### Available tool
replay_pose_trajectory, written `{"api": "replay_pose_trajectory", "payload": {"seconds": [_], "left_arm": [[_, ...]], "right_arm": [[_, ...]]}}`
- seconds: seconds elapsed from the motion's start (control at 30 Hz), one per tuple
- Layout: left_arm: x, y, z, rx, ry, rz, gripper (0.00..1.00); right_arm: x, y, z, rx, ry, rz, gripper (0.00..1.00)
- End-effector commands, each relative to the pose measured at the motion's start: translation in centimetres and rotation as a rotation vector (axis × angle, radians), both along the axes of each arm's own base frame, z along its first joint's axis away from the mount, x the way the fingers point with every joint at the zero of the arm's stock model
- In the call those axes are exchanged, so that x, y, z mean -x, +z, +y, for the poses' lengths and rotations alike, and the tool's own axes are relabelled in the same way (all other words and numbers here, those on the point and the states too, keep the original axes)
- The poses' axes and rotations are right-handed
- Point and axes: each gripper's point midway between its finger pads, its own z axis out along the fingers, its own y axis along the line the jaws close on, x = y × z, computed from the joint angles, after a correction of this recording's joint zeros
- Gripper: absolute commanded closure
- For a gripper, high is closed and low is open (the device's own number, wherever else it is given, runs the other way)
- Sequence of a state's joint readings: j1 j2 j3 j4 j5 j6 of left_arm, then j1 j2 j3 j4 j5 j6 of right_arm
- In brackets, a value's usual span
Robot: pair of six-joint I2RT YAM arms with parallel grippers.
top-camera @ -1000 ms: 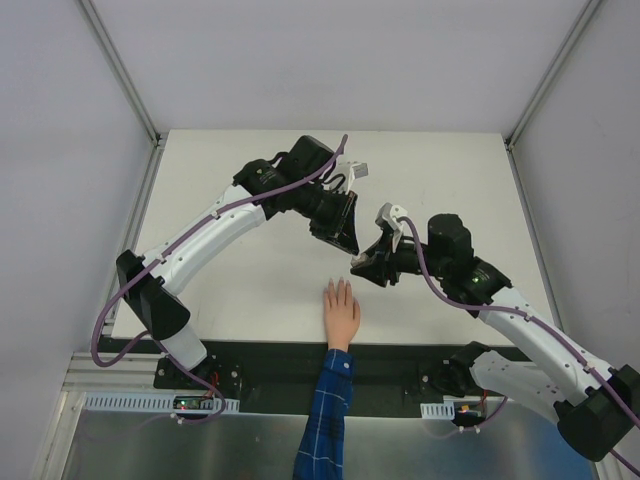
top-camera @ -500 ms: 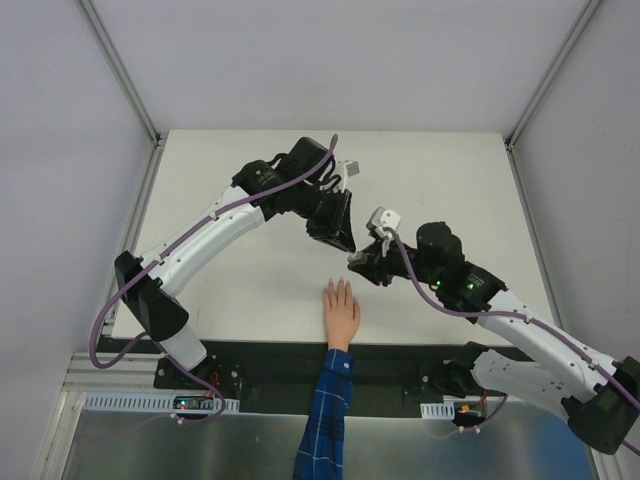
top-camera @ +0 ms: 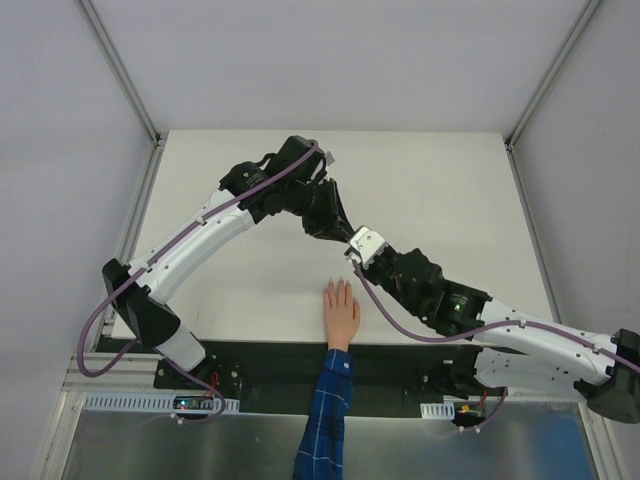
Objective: Paint the nails
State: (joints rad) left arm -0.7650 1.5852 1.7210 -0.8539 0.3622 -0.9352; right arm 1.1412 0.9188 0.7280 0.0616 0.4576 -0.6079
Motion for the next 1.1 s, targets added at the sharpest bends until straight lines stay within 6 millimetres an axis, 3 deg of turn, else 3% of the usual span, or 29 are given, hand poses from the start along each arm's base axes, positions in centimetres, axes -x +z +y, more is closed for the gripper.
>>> {"api": "replay_pose_trajectory", "payload": {"seconds": [0.0, 0.1, 0.13, 0.2, 0.23, 0.3, 0.33, 0.4, 0.47, 0.5, 0.53, 0.57, 0.6, 0.67, 0.7, 0.77, 0.9, 1.07], "left_arm": [[-0.9, 2.6, 1.4, 0.041, 0.183, 0.011, 1.0], [-0.9, 3.4, 1.7, 0.057, 0.147, -0.051, 0.83], [-0.8, 3.6, 2.3, 0.06, 0.147, -0.083, 0.65], [-1.7, 4.7, 2.8, 0.104, 0.125, -0.2, 0.53], [-1.4, 4.6, 3.6, 0.115, 0.115, -0.238, 0.36], [-2.4, 5.6, 4.0, 0.162, 0.07, -0.377, 0.24], [-1.7, 5.2, 4.3, 0.173, 0.037, -0.401, 0.13], [-1.5, 5.7, 4.0, 0.206, -0.064, -0.532, 0.07], [-0.5, 6.4, 3.2, 0.293, -0.183, -0.654, 0.02], [0.3, 6.7, 2.9, 0.336, -0.239, -0.697, 0.01], [0.8, 7.6, 2.4, 0.41, -0.287, -0.786, 0.01], [2.6, 8.1, 2.2, 0.475, -0.403, -0.832, 0.01], [3.5, 8.6, 2.0, 0.524, -0.459, -0.883, 0.01], [4.9, 9.4, 2.0, 0.611, -0.553, -1.008, 0.03], [5.6, 9.4, 2.0, 0.641, -0.59, -1.033, 0.11], [6.1, 9.8, 2.1, 0.678, -0.625, -1.11, 0.16], [7.9, 11.0, 2.0, 0.794, -0.746, -1.157, 0.27], [8.9, 12.2, 2.0, 0.885, -0.775, -1.187, 0.36]], "right_arm": [[0.4, 3.3, 0.3, -0.079, 0.037, -0.038, 1.0], [0.6, 3.7, 0.6, -0.105, 0.069, -0.002, 1.0], [0.5, 3.7, 0.4, -0.109, 0.07, 0.008, 1.0], [1.0, 4.0, 0.6, -0.156, 0.12, 0.047, 1.0], [0.6, 3.8, 0.1, -0.167, 0.113, 0.065, 1.0], [1.5, 4.2, 0.8, -0.229, 0.191, 0.124, 1.0], [1.0, 3.3, 0.1, -0.226, 0.178, 0.172, 1.0], [2.7, 3.7, 1.1, -0.289, 0.308, 0.275, 1.0], [2.7, 4.3, 0.9, -0.331, 0.348, 0.325, 1.0], [4.0, 4.6, 1.5, -0.361, 0.422, 0.389, 1.0], [3.9, 5.0, 1.3, -0.383, 0.434, 0.414, 1.0], [4.3, 5.5, 1.4, -0.403, 0.465, 0.444, 1.0], [5.7, 6.3, 1.8, -0.416, 0.557, 0.487, 1.0], [6.4, 7.3, 1.7, -0.463, 0.607, 0.565, 1.0], [7.7, 8.1, 1.9, -0.467, 0.69, 0.604, 1.0], [9.2, 8.9, 1.9, -0.486, 0.767, 0.658, 1.0], [9.9, 10.8, 1.6, -0.522, 0.815, 0.611, 1.0], [10.6, 12.0, 1.1, -0.536, 0.835, 0.579, 1.0]]}}
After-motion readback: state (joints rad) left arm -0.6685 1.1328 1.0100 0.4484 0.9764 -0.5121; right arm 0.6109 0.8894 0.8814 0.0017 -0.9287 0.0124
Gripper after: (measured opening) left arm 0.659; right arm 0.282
